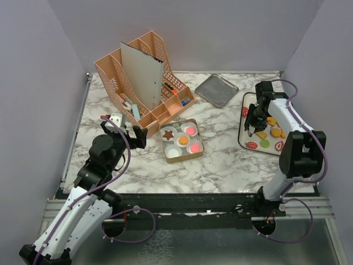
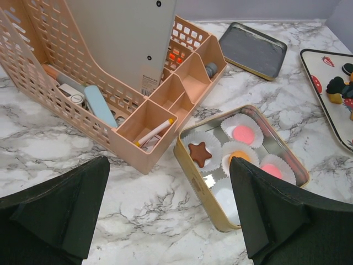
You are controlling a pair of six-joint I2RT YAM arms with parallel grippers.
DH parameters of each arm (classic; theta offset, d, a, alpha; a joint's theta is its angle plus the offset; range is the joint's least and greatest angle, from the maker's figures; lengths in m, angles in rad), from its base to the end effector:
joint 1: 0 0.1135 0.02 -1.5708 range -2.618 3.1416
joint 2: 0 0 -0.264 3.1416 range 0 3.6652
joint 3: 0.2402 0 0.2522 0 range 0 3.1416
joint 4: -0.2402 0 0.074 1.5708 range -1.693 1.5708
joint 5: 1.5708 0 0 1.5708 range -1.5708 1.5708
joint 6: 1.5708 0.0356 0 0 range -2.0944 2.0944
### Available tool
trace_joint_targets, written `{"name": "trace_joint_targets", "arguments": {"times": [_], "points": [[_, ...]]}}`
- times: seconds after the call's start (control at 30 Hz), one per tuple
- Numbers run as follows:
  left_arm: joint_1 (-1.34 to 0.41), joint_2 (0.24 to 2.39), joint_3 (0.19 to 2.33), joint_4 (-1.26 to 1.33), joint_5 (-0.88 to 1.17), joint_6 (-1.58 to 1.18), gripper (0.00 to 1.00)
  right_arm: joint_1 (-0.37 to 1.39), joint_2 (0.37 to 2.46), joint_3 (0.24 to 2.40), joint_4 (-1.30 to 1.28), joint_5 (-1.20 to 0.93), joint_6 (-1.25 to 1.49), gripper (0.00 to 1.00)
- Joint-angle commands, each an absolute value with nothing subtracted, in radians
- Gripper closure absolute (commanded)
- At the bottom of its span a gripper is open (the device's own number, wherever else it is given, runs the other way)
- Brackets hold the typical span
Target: Pack the cookies
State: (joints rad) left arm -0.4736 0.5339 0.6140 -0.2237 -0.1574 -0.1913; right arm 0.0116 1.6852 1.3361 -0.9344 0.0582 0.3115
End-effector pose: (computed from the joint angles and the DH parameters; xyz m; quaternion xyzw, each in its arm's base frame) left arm 0.1273 -0.0590 0.3116 0.0551 0.7534 -0.1568 0.6362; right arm 0.3319 0.0018 0.2433 0.1519 0.9776 -0.0054 0.1459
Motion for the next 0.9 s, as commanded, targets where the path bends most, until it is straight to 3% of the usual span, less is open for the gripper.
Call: {"name": "trace_joint_targets", "arguments": {"times": [0.0, 0.43, 0.87], "points": [[-0.476, 0.525, 0.607, -0.195, -0.175, -0.175, 0.01, 0.009, 1.707, 1.335, -0.917, 0.051, 0.292, 0.57], [-0.476, 0.519, 0.605, -0.193, -0.175, -0.173, 0.01, 0.008, 1.732, 1.311, -0.909, 0.051, 0.271, 0.61], [-0.474, 0.520, 0.599, -0.187, -0.188, -0.169, 0.02, 0.009, 1.669, 1.318, -0.906, 0.017, 0.255, 0.77]]}}
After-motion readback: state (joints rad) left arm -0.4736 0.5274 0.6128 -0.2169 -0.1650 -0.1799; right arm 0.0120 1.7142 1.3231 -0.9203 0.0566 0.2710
